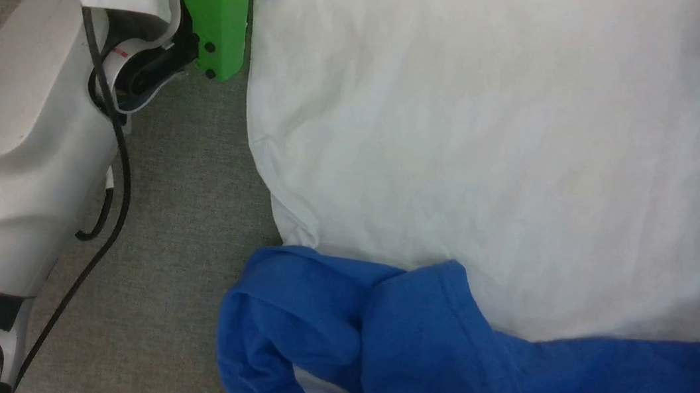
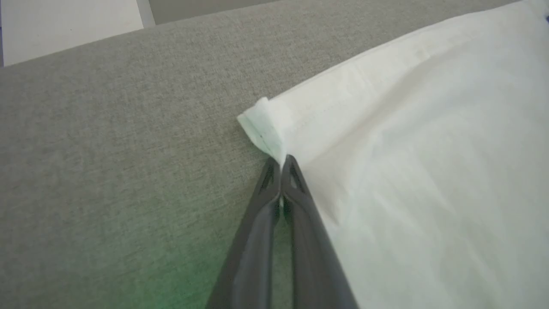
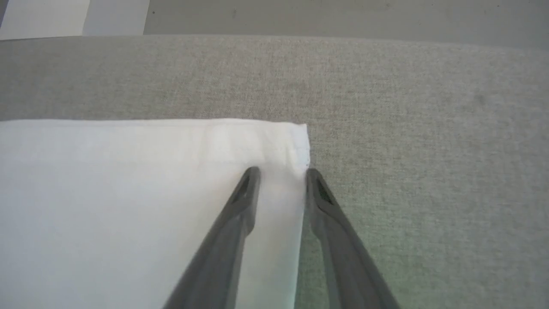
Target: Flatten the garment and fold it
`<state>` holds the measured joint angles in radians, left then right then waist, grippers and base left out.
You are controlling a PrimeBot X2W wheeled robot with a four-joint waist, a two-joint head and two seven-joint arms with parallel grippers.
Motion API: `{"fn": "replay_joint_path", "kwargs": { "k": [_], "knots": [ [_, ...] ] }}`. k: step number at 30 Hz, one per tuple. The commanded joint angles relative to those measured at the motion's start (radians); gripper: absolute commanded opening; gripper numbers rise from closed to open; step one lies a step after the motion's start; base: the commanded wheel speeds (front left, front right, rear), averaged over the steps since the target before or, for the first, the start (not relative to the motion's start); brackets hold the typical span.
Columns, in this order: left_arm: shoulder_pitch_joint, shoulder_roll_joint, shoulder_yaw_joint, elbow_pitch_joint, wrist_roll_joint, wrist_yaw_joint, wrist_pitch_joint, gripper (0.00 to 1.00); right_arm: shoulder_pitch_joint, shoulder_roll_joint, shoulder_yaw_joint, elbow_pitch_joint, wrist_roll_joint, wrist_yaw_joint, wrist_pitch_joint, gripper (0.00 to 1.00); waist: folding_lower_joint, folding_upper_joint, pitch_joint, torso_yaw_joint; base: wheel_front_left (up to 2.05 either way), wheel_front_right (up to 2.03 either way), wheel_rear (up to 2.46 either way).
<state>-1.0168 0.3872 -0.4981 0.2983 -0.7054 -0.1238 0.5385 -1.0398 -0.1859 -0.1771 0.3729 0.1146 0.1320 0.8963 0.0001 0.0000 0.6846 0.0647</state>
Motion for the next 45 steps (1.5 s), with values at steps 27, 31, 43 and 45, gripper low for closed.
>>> {"fn": "replay_joint_path", "kwargs": {
  "k": [27, 31, 43, 45],
  "knots": [
    [0.117, 0.081, -0.007, -0.023, -0.042, -0.007, -0.365, 0.0, 0.217, -0.074, 0.063, -0.117, 0.255, -0.001, -0.335, 0.0, -0.0001, 0.0, -0.281, -0.014, 0.0, 0.0, 0.0],
    [0.208, 0.102, -0.011, -0.082, -0.064, -0.007, -0.406, 0.0, 0.336, -0.081, 0.065, -0.196, 0.311, -0.001, -0.348, 0.0, -0.0001, 0.0, -0.359, -0.008, 0.0, 0.0, 0.0],
    [0.581, 0.171, -0.035, -0.394, -0.078, 0.059, -0.492, 0.0, 0.722, -0.03, 0.021, -0.456, 0.421, -0.001, -0.347, 0.0, -0.0001, 0.0, -0.527, 0.008, 0.0, 0.0, 0.0],
    [0.645, 0.182, -0.037, -0.441, -0.072, 0.084, -0.509, 0.0, 0.779, -0.015, 0.006, -0.498, 0.426, -0.001, -0.347, 0.0, -0.0001, 0.0, -0.541, 0.012, 0.0, 0.0, 0.0]
  ]
}}
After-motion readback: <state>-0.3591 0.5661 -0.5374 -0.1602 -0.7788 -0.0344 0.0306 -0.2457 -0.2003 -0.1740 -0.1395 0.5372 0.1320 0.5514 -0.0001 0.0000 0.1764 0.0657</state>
